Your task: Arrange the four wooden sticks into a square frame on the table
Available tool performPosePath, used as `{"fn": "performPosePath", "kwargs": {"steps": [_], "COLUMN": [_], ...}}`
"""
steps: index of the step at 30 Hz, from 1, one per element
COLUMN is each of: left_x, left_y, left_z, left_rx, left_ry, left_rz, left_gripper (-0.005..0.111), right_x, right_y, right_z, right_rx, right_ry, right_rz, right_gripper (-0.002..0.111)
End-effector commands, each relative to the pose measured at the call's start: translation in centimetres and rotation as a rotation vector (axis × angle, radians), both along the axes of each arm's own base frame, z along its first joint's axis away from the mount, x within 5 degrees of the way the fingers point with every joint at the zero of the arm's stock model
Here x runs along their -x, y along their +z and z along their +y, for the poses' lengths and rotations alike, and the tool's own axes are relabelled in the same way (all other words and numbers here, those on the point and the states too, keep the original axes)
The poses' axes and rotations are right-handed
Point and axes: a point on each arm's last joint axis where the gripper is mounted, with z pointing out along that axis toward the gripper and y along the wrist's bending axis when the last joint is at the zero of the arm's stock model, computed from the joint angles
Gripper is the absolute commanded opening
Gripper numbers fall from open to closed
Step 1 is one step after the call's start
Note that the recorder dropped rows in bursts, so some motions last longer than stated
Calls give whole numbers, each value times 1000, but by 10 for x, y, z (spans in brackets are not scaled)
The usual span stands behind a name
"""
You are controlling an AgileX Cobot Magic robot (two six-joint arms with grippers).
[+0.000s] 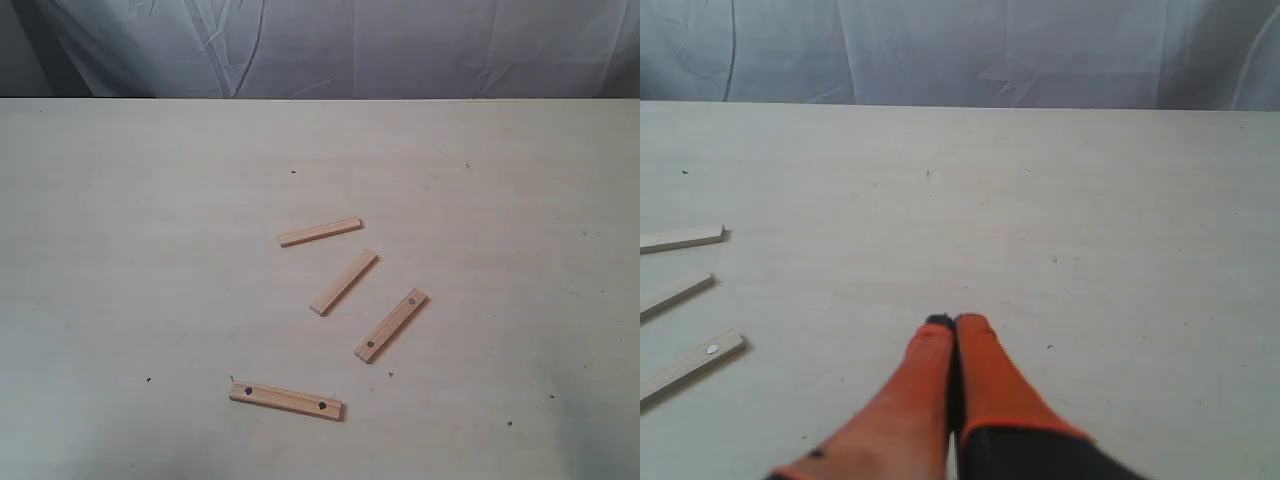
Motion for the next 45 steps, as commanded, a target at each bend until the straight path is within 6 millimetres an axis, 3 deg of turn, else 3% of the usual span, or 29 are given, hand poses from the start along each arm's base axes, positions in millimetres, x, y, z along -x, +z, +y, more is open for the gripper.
{"fn": "performPosePath", "kwargs": {"steps": [1, 19, 22, 27, 35, 41, 43, 45], "left_x": [0, 0, 0, 0, 0, 0, 0, 0], "left_y": [-1, -1, -1, -1, -1, -1, -1, -1], "left_z": [0, 0, 0, 0, 0, 0, 0, 0], "left_rx": [-1, -1, -4, -6, -8, -8, -8, -8], "left_ry": [-4, -4, -4, -4, -4, -4, -4, -4], "left_rz": [-7, -7, -7, -7, -7, -7, -7, -7], "left_gripper": [0, 0, 0, 0, 0, 0, 0, 0], "right_x": [0, 0, -3, 0, 8, 7, 5, 3], "right_y": [0, 1, 14, 49, 68, 67, 64, 73], "right_z": [0, 0, 0, -1, -2, -3, -6, -3], "right_rx": [-3, 1, -12, -48, -69, -103, -229, -191], "right_ry": [-4, -4, -6, -10, -12, -22, -54, -29], "right_rz": [-11, -23, -166, -548, -780, -764, -669, -511], "right_gripper": [0, 0, 0, 0, 0, 0, 0, -1]}}
